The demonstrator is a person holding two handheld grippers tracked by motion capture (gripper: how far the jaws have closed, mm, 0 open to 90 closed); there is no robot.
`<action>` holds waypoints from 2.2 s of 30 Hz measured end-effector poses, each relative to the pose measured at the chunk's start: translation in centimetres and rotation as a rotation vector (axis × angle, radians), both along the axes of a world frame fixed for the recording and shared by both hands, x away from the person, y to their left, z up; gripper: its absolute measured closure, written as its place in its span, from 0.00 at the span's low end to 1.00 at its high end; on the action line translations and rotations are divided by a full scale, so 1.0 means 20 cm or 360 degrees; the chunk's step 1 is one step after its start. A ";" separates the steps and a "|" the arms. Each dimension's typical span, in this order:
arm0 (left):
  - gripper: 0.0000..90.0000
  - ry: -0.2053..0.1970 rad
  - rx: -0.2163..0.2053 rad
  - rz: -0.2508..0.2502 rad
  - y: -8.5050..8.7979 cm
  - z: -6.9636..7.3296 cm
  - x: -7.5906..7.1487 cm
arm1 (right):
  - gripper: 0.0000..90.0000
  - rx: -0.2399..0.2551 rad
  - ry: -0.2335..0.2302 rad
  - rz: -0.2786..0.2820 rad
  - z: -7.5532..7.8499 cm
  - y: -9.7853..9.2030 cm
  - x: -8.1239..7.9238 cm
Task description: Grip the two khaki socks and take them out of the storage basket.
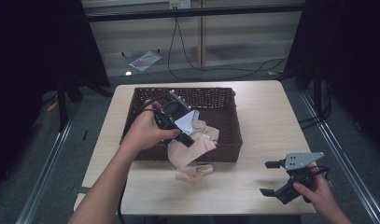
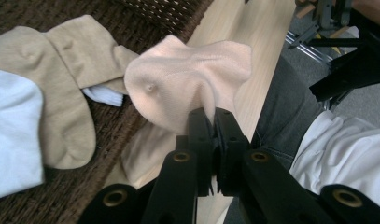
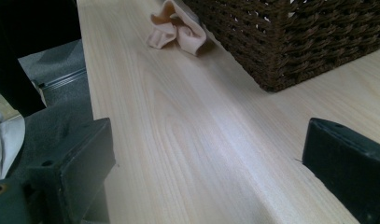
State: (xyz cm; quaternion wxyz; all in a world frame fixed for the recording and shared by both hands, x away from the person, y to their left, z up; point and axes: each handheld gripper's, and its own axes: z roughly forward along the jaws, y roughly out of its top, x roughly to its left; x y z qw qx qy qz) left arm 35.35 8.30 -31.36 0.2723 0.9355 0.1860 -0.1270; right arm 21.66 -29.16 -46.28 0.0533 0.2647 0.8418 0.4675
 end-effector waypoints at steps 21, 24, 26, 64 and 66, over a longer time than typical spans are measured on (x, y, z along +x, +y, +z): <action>0.24 -0.0157 0.0029 0.0016 0.02 -0.21 -0.11 | 0.02 0.0006 0.0003 -0.0006 0.00 0.00 0.00; 0.20 -0.0161 0.0025 0.0021 0.04 -0.23 -0.12 | 0.02 -0.0001 0.0004 0.0002 0.00 0.00 0.00; 0.19 -0.0167 0.0010 0.0017 0.04 -0.25 -0.13 | 0.02 0.0000 0.0004 -0.0006 0.00 0.00 0.00; 0.11 -0.0185 -0.0031 -0.0034 0.06 -0.62 -0.28 | 0.02 -0.0011 0.0003 0.0020 0.00 0.01 0.00; 0.11 -0.0197 -0.0031 -0.0047 0.06 -0.63 -0.28 | 0.02 -0.0010 0.0001 0.0023 0.00 0.01 0.00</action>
